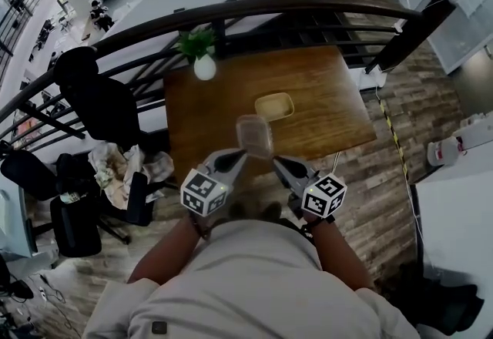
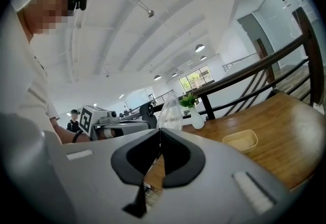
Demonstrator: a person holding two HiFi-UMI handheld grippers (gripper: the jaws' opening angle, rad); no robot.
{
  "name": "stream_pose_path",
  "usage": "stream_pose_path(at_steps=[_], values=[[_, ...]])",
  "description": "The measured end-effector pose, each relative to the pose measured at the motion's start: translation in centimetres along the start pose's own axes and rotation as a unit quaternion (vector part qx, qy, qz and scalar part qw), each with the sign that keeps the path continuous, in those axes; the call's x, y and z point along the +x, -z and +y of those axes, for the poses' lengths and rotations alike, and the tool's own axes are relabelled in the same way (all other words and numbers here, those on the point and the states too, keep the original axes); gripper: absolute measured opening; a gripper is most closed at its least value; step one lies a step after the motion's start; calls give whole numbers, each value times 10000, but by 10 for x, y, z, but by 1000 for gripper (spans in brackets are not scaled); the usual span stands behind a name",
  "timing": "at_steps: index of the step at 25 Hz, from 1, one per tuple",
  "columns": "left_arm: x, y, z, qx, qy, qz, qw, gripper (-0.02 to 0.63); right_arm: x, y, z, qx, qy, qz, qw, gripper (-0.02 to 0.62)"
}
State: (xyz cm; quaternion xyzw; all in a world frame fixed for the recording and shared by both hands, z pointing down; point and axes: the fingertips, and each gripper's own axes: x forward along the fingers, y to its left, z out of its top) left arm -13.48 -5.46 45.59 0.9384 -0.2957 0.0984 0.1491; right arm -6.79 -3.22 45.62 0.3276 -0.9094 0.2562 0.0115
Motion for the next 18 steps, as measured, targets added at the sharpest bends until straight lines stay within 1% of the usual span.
stream_pose_path(at_steps=[3, 9, 18], values=[[1, 4, -2, -78, 13, 16, 10000, 3, -5, 5, 1, -11, 62, 24, 10000, 8], [1, 11, -4, -107, 101, 56, 9999, 3, -6, 11, -2, -32, 190, 32, 9998, 6], [-14, 6, -7, -16, 114, -31, 9999, 3, -11, 15, 12, -33, 273, -17, 9996, 7]])
